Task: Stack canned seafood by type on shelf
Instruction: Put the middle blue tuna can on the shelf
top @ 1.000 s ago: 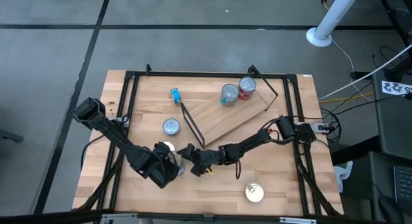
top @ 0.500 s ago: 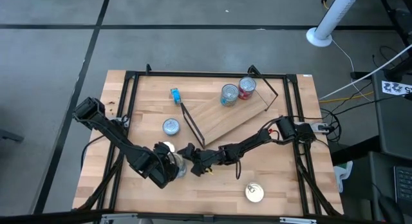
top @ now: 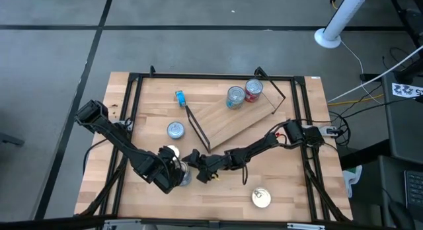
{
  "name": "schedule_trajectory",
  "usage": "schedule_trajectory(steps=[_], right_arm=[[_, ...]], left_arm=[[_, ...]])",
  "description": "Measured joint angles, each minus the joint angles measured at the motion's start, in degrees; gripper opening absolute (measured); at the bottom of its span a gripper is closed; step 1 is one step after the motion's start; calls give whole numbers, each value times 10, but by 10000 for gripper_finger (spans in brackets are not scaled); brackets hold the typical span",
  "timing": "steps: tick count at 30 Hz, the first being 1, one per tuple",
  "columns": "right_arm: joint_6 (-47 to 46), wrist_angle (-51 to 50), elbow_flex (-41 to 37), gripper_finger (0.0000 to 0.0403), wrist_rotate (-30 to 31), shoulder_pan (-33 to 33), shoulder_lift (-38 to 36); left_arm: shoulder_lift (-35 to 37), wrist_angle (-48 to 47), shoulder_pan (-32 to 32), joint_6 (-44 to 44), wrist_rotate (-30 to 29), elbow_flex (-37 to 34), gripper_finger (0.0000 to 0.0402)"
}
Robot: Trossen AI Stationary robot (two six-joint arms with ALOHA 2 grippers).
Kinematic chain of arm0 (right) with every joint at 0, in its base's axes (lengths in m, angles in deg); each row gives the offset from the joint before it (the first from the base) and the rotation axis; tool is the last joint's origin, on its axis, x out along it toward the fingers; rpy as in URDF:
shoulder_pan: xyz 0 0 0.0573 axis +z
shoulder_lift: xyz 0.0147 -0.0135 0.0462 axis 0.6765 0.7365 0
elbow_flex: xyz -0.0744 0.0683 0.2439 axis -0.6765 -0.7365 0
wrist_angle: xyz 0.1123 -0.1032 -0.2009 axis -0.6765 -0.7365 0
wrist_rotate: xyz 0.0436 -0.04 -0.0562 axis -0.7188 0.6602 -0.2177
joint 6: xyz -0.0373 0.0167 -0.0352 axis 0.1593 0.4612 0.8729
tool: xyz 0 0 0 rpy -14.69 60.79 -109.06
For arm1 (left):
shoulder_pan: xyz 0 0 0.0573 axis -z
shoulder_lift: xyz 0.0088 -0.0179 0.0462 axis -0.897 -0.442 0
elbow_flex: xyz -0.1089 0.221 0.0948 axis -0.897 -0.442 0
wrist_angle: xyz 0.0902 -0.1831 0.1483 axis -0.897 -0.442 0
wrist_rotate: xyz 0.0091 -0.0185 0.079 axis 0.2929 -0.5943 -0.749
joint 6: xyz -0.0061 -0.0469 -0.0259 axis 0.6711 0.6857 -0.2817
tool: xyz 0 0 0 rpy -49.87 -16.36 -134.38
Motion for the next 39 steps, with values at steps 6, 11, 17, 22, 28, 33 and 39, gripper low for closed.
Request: schedule_trajectory(steps=[6, 11, 17, 22, 28, 33, 39], right_arm=[[-1, -5, 0, 262, -5, 0, 0], [-1, -26, 1, 262, -10, 0, -1], [0, -39, 2, 262, -10, 0, -2], [0, -41, 2, 262, -9, 0, -2], [0, -41, 2, 262, -10, 0, -2], [0, -42, 1, 262, -10, 0, -2], [-1, -44, 1, 262, -29, 0, -2]], left_arm=[[0, 2, 0, 0, -2, 0, 11], [0, 4, 0, -2, -4, 0, 11], [0, 3, 0, -7, -4, 0, 12], [1, 1, 0, -17, -3, 0, 11], [2, 1, 0, -24, -3, 0, 3], [3, 6, 0, -27, 0, 0, 12], [0, 29, 0, -45, 0, 0, 7]])
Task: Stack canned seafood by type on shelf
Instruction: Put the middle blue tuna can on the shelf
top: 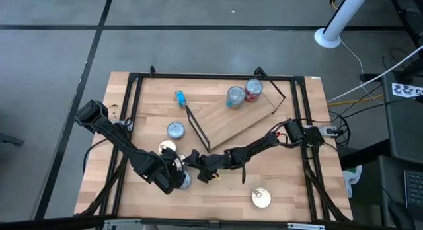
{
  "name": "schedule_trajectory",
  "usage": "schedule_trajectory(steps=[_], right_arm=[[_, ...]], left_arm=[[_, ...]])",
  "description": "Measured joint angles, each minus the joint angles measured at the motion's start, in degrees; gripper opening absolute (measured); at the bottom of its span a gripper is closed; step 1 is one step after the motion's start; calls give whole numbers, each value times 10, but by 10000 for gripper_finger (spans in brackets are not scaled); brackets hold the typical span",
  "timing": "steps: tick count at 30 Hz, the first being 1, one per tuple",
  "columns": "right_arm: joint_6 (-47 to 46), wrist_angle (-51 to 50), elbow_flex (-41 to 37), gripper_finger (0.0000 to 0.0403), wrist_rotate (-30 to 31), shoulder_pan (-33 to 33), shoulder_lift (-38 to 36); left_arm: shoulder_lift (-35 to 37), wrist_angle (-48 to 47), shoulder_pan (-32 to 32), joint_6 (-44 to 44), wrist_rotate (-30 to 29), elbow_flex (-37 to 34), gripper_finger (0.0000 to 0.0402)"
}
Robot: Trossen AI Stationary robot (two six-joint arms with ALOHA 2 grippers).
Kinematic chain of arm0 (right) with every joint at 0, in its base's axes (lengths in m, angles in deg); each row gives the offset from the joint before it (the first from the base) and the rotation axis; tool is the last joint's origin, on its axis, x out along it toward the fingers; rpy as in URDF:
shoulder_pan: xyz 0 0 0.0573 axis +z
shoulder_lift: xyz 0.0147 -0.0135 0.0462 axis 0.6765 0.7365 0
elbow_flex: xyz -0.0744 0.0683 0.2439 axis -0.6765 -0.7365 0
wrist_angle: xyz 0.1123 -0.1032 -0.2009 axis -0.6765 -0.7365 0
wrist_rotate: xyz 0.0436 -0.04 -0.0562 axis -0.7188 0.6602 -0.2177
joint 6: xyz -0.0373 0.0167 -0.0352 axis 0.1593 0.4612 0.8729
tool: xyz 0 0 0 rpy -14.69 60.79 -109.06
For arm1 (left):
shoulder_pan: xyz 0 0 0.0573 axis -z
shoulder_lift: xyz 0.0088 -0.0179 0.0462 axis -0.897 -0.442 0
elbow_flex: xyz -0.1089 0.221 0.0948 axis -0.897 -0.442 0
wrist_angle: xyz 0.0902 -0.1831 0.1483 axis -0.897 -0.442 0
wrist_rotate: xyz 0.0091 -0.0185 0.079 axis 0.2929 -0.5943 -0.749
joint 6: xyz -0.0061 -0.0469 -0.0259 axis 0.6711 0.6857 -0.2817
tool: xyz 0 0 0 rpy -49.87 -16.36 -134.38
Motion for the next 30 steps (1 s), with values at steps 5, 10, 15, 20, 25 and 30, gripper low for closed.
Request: schedule_trajectory(steps=[5, 10, 15, 20, 25, 30], right_arm=[[-16, 0, 0, 262, -7, -1, 0], [-21, 0, 0, 262, -7, -1, 0], [-23, -1, 0, 262, -7, -1, 0], [-23, -3, 0, 262, -7, -1, 0], [-26, -10, 0, 262, -9, 0, 0], [-66, -20, 0, 262, -23, 0, 0]], left_arm=[[-5, 0, 0, 0, -1, 0, 2], [-5, 0, 0, 0, -1, 0, 9], [-5, 0, 0, -1, -1, 0, 13], [-5, 0, 0, -1, -1, 0, 6], [-6, 1, 0, -1, -1, 0, 2], [-6, 1, 0, -1, -1, 0, 5]])
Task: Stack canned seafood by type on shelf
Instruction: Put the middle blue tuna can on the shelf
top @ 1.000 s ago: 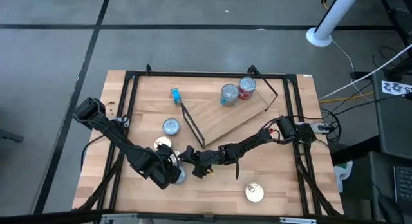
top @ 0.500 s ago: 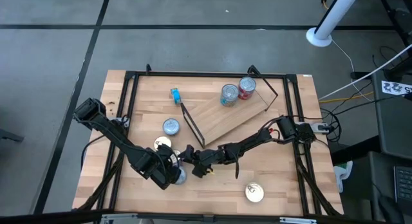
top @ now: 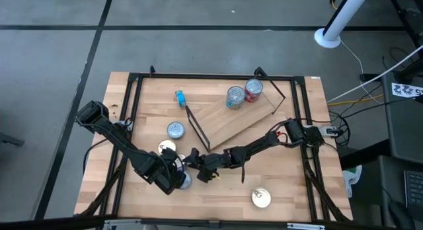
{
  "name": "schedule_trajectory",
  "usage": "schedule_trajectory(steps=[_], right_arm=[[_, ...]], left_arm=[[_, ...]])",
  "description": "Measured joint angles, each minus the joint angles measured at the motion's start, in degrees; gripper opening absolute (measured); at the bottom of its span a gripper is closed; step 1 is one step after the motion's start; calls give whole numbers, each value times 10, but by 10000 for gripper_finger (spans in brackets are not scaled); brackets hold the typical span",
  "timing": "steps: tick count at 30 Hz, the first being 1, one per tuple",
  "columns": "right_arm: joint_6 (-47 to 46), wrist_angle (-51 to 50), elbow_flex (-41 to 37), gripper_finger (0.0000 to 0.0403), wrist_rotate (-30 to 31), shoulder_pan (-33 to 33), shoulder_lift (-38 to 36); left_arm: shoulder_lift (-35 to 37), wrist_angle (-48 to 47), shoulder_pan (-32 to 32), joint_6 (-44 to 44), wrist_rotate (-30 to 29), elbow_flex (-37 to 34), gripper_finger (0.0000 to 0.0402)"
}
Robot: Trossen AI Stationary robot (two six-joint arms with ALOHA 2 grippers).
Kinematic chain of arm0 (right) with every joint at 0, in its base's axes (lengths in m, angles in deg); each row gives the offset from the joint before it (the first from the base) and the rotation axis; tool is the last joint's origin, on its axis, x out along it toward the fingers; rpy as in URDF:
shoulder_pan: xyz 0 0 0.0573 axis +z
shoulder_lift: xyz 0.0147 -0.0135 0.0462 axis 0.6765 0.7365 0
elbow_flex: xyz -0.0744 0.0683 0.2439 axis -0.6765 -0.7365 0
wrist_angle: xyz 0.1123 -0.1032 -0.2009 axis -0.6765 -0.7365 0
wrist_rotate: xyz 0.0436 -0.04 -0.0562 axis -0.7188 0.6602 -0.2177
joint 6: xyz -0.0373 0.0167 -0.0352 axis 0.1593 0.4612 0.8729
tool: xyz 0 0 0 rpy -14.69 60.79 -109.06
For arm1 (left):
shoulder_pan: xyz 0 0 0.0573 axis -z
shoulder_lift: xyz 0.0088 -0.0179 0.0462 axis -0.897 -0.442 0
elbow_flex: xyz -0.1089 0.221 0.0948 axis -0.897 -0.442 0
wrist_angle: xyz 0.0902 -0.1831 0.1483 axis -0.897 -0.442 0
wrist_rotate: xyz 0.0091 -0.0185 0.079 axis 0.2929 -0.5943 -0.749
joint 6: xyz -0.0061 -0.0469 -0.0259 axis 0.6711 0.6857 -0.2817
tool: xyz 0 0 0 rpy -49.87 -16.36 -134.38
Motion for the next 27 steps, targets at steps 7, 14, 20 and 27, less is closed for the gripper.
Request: schedule_trajectory(steps=[7, 14, 20, 27], right_arm=[[-36, 3, 0, 262, -4, 0, 0], [-40, 2, 0, 262, -16, 0, 0], [-69, 7, -1, 262, -28, 0, 0], [-71, 5, -1, 262, -24, 0, 0]], left_arm=[[0, 0, 0, 0, 0, 0, 5], [0, 0, 0, 0, 0, 0, 5], [0, 0, 0, 0, 0, 0, 5], [0, 0, 0, 1, 0, 0, 5]])
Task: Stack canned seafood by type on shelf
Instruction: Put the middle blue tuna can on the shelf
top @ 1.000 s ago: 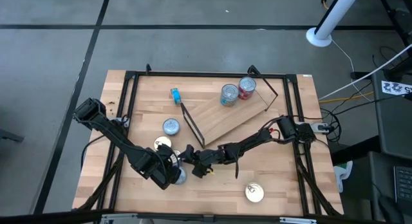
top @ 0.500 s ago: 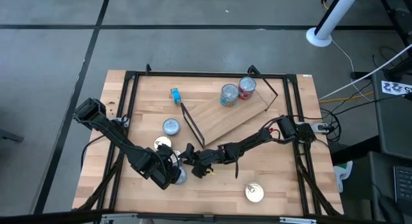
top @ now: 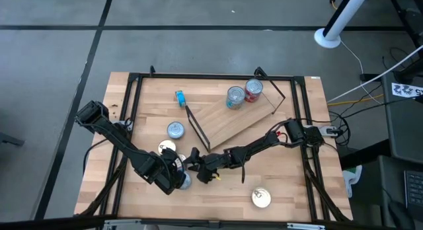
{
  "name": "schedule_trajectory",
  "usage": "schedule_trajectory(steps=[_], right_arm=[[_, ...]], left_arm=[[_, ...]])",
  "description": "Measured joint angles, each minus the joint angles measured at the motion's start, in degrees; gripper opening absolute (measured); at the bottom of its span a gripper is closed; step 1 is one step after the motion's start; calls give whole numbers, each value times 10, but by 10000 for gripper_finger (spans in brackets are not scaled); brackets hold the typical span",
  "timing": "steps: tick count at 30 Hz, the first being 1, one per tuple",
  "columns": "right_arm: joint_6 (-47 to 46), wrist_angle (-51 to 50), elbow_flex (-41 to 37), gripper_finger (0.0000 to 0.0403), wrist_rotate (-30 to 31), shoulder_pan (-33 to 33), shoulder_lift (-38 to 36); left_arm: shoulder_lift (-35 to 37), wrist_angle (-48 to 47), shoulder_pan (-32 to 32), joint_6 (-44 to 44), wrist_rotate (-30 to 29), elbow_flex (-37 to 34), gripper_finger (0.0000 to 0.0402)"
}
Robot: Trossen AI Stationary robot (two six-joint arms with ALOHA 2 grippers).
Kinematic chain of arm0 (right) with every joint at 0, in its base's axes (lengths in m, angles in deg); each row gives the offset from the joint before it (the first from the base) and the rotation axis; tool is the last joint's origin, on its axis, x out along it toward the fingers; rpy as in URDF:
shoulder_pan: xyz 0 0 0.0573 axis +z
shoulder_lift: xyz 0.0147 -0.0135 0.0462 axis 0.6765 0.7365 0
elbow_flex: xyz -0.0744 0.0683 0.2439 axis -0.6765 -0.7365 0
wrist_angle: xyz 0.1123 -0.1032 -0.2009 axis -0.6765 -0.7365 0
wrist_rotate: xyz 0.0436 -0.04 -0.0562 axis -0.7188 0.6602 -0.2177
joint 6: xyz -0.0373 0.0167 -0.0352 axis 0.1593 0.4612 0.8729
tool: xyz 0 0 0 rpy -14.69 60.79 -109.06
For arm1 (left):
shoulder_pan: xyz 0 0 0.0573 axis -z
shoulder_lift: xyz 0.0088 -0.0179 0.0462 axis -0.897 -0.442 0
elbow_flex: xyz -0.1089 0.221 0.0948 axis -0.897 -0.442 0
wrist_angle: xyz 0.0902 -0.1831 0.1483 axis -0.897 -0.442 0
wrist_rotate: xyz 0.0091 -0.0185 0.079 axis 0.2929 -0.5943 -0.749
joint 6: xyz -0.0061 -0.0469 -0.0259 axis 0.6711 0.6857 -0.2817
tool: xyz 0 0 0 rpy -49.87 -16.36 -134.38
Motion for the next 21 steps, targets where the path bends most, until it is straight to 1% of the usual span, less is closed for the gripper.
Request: schedule_trajectory(steps=[12, 21], right_arm=[[1, 16, 0, 262, 5, 0, 1], [-3, 8, 13, 262, 14, 0, 3]], left_arm=[[0, 0, 0, 1, 0, 0, 5], [0, 0, 0, 1, 0, 0, 5]])
